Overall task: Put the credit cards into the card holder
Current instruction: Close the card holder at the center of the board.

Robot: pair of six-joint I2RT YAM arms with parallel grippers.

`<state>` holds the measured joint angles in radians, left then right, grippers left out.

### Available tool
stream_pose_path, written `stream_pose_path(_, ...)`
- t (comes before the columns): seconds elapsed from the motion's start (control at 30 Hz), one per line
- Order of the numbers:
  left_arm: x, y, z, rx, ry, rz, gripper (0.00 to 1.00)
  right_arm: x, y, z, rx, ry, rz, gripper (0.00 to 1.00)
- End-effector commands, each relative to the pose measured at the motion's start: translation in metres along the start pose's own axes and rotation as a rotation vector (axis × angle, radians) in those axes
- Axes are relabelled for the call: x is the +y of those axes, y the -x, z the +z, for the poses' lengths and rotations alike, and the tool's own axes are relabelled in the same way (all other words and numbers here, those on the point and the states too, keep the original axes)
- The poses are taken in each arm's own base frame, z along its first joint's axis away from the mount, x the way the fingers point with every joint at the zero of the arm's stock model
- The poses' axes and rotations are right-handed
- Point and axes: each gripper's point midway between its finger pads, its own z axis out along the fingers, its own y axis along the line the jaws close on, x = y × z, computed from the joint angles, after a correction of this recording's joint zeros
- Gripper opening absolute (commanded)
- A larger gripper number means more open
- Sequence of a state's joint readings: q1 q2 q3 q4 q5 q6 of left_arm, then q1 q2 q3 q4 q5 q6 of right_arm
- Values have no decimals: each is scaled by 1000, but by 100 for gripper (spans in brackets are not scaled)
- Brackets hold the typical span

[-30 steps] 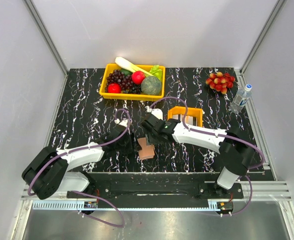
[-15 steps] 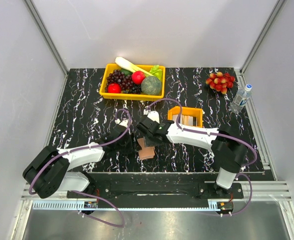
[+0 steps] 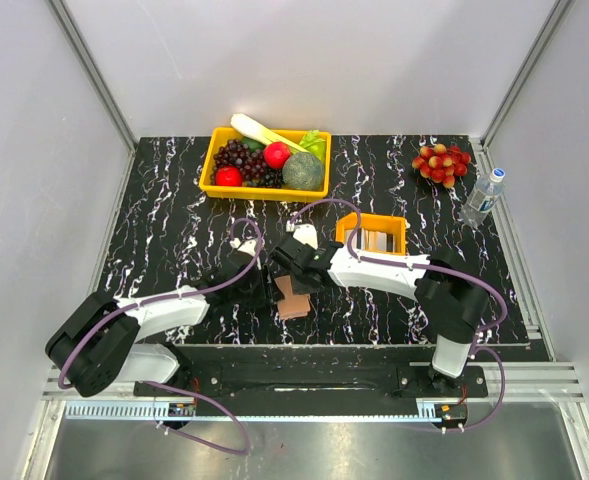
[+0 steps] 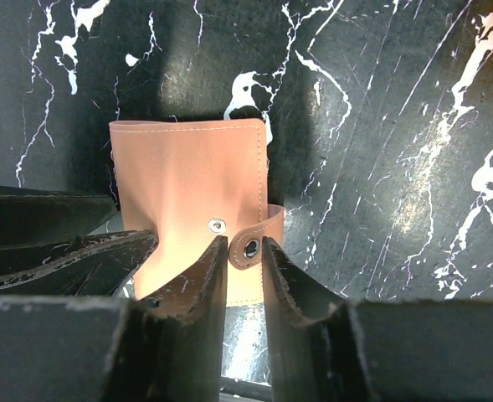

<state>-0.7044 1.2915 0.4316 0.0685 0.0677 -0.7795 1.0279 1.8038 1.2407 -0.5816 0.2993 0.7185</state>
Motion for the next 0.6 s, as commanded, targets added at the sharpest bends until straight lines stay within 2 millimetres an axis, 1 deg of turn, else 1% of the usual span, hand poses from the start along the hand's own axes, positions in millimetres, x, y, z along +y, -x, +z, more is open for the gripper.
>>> stream_pose_path(0.0,-5,1,0,-5,-29,1,43,5,13,-4,-46,-13,11,27)
stream_pose_path(0.1,-4,1,0,-5,-29,1,42,5,13,-5,-48,-11,9,25)
stream_pose_path(0.3,-6,0,0,-1,-40,0,42,2,13,-6,-53,-21,9,13)
stream_pose_path(0.43,-6,-1,1,3,-44,0,42,0,12,-7,-54,-25,18,1)
stream_pose_path(0.57,-7,-3,3,10,-51,2,41,-2,11,-7,-53,-31,22,0)
